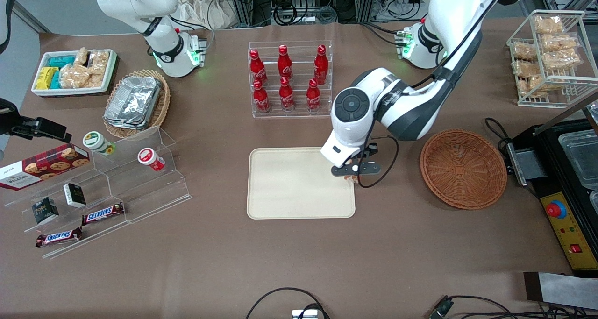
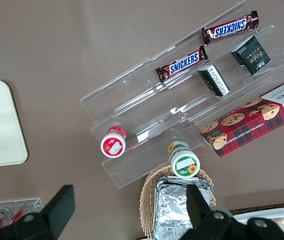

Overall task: Place sandwich from basket to tray
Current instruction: 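Lower the held sandwich onto the cream tray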

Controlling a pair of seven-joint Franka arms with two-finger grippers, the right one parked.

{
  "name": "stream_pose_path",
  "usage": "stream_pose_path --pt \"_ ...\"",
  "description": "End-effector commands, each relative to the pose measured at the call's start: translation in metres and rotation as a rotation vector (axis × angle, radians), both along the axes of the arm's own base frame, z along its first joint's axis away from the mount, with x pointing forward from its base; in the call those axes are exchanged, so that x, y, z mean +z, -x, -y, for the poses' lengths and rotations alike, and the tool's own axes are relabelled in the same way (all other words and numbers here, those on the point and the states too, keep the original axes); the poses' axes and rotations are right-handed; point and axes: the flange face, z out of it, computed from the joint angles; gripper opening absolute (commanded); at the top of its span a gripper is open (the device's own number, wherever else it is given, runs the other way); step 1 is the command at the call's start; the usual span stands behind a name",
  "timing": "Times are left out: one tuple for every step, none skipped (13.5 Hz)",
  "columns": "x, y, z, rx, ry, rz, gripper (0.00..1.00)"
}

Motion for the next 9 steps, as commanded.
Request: stream_pose_path --pt "-0.01 -0.005 0.021 -0.001 -0.009 0.012 0.04" --pt "-0.018 -0.004 0.025 -0.012 -0.018 0.018 0.05" --pt "-0.022 -0.004 0.028 -0.02 -0.014 0.024 0.05" --pt "-0.027 -0.004 0.03 -0.024 -0.009 0.023 0.05" --pt "-0.031 -0.004 0.031 -0.028 -0.005 0.021 0.05" --pt "-0.035 0.0 0.038 -0.044 -0.004 0.029 0.05" --pt "-0.036 0.0 0.042 -0.059 0.001 0.045 0.06" --pt "-0.044 0.001 0.043 -0.063 0.003 0.037 0.06" --pt "-0.047 0.0 0.045 -0.074 0.013 0.036 0.07"
